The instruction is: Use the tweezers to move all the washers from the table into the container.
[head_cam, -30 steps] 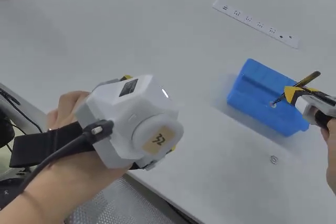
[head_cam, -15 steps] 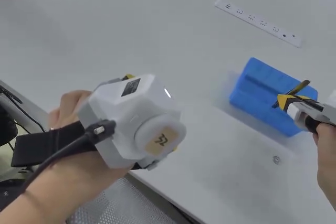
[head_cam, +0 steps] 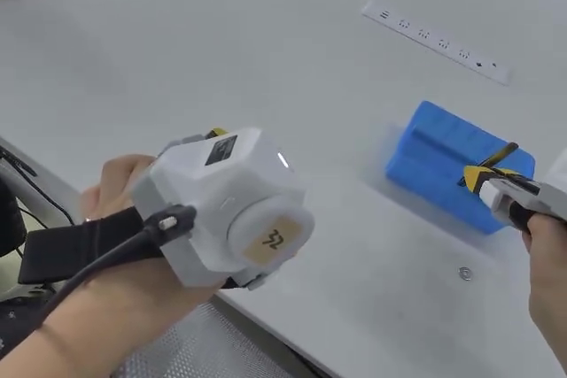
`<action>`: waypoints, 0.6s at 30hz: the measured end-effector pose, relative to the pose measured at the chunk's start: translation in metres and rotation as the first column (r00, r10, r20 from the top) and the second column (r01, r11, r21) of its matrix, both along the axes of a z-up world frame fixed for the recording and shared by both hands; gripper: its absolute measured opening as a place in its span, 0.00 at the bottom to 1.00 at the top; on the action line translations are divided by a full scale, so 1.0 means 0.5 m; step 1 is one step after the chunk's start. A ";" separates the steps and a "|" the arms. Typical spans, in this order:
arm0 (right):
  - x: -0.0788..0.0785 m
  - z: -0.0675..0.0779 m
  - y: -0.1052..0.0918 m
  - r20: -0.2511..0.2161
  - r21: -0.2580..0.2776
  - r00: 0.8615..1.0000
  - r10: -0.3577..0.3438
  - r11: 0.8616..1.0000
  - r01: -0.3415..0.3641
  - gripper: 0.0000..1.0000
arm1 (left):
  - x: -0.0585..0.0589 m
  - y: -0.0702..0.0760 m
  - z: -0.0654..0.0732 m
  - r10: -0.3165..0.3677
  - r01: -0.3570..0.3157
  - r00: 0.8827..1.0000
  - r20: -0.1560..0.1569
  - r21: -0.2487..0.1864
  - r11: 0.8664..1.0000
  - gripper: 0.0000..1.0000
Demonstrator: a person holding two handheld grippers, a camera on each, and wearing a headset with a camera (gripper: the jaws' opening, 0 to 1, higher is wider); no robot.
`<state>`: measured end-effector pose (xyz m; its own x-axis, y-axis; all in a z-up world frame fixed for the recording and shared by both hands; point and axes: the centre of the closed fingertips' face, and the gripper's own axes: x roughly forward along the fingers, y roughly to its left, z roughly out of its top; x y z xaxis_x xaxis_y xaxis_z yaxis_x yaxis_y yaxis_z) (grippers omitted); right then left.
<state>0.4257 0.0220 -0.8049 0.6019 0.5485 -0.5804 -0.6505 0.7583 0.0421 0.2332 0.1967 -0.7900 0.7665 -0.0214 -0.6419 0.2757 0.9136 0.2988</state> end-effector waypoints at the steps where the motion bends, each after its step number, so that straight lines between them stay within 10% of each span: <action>1: 0.001 0.001 -0.002 0.003 -0.003 1.000 0.001 1.000 -0.001 0.05 | 0.000 0.000 0.000 0.001 -0.001 1.000 0.000 0.000 1.000 0.78; 18: -0.035 0.087 -0.009 0.078 0.035 0.997 0.009 0.999 -0.012 0.05 | 0.001 -0.001 0.008 -0.002 0.002 1.000 0.021 0.000 1.000 0.78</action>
<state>0.4083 0.0174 -0.7613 0.6384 0.5744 -0.5123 -0.6608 0.7504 0.0179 0.2339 0.1962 -0.7861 0.7799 -0.0222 -0.6255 0.2706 0.9131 0.3050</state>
